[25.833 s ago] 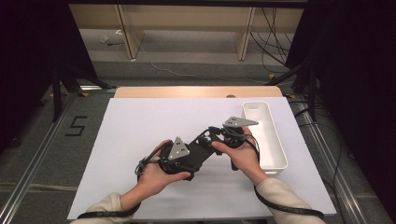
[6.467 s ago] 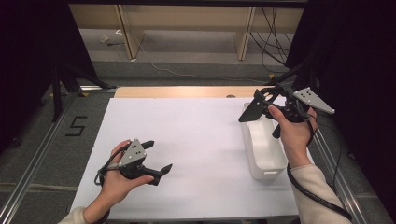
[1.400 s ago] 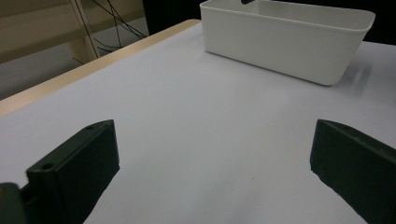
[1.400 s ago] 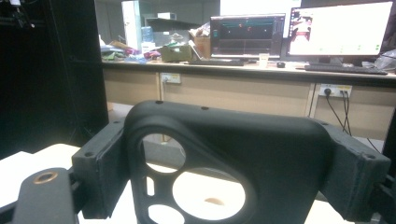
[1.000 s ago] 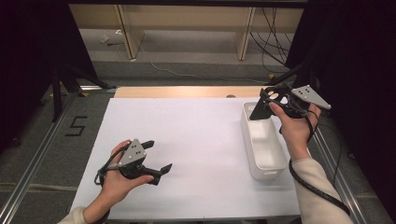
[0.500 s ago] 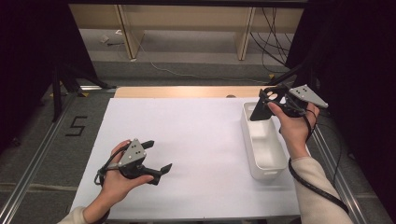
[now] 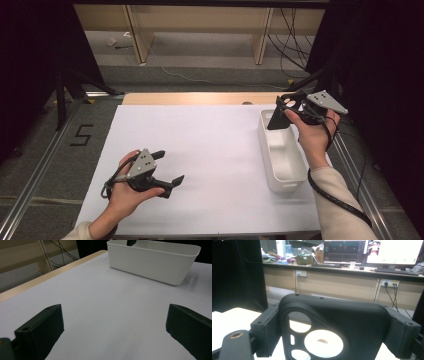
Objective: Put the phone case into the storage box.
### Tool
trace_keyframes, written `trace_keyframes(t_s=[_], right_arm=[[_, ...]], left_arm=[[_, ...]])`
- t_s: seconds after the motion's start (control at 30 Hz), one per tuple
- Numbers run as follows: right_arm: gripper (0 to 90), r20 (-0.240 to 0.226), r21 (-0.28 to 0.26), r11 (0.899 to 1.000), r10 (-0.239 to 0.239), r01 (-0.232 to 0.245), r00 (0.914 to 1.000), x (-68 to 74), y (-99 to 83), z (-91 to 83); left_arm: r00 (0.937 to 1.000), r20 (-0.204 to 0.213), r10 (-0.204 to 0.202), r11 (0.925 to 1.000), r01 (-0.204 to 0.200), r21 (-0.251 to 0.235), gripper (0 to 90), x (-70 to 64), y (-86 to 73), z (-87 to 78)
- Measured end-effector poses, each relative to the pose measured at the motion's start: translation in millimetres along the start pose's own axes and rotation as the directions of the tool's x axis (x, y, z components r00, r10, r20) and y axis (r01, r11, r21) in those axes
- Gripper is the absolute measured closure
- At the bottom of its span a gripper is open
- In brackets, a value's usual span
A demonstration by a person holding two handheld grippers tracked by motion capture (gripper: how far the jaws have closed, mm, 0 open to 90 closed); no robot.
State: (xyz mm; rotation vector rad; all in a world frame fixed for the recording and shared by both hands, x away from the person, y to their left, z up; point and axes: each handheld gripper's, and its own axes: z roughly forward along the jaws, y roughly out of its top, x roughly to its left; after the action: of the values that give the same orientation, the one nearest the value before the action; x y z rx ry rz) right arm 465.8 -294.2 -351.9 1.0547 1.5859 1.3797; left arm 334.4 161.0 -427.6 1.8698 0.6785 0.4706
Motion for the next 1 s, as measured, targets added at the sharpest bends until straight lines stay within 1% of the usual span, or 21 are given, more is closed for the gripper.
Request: trace_keyframes(t_s=[0.33, 1.0], right_arm=[[15.9, 0.010, 0.022, 1.000, -0.004, 0.004, 0.9999, -0.7, -1.5, 4.0], [16.0, 0.012, 0.037, 0.999, -0.012, 0.012, 0.9998, -0.6, -4.2, 12.7]], left_arm=[[1.0000, 0.000, 0.001, 1.0000, -0.001, 0.002, 1.0, 0.0, 0.2, -0.2], [1.0000, -0.001, 0.001, 1.0000, -0.001, 0.003, 1.1, 0.4, -0.1, -0.1]])
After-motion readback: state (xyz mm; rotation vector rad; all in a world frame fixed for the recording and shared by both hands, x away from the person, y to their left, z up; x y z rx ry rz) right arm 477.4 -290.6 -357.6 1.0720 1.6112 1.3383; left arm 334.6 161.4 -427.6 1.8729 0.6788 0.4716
